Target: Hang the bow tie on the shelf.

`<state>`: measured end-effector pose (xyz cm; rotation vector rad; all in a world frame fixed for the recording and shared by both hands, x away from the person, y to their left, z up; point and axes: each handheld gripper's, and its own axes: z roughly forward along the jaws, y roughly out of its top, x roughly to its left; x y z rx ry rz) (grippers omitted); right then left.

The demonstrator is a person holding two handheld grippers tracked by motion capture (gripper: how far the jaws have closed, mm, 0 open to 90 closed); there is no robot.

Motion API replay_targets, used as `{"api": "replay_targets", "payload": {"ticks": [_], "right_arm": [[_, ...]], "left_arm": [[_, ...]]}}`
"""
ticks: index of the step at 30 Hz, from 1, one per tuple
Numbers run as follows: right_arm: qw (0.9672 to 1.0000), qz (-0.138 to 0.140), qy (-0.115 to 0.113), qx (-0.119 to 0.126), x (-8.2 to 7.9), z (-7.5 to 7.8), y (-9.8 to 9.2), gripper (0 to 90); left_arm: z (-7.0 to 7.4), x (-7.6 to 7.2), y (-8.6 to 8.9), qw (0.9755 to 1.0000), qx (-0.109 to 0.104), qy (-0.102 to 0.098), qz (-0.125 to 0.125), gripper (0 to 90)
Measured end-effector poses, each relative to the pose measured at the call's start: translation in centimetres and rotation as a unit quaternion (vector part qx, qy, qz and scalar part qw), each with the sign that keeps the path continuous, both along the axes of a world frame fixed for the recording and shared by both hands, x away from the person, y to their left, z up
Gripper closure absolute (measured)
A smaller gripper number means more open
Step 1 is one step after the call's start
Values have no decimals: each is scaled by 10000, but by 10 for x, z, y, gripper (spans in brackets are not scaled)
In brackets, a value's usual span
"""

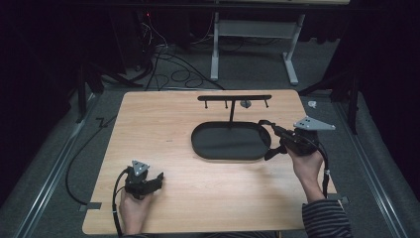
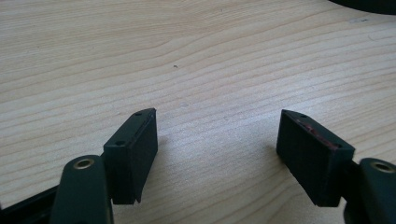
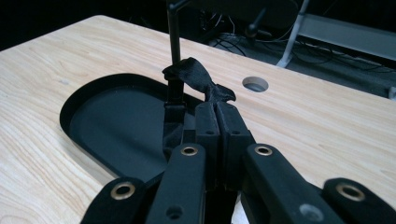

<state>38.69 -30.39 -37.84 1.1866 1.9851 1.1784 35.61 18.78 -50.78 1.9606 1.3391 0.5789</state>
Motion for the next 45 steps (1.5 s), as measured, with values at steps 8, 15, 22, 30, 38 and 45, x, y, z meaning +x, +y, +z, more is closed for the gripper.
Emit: {"api": "replay_targets", "payload": {"ticks": [8, 15, 22, 30, 38, 45], "right_arm": [[10000, 2, -52, -28, 10, 10, 2, 898], [10000, -22, -90, 19, 22, 18, 3, 898], [9998, -66, -175, 18, 33, 30, 5, 898], [9998, -135, -169, 49, 46, 34, 3, 898], [9997, -240, -45, 35, 59, 28, -1, 897], [9988, -452, 149, 132, 74, 18, -6, 894]], "left_arm": [[0, 0, 0, 10000, 1, 1, 0, 297], [0, 0, 0, 10000, -2, 1, -1, 297], [0, 0, 0, 10000, -3, 2, -4, 297], [0, 0, 0, 10000, -3, 2, -2, 296], [0, 0, 0, 10000, -3, 2, -3, 296], [0, 0, 0, 10000, -2, 1, -3, 297]]}}
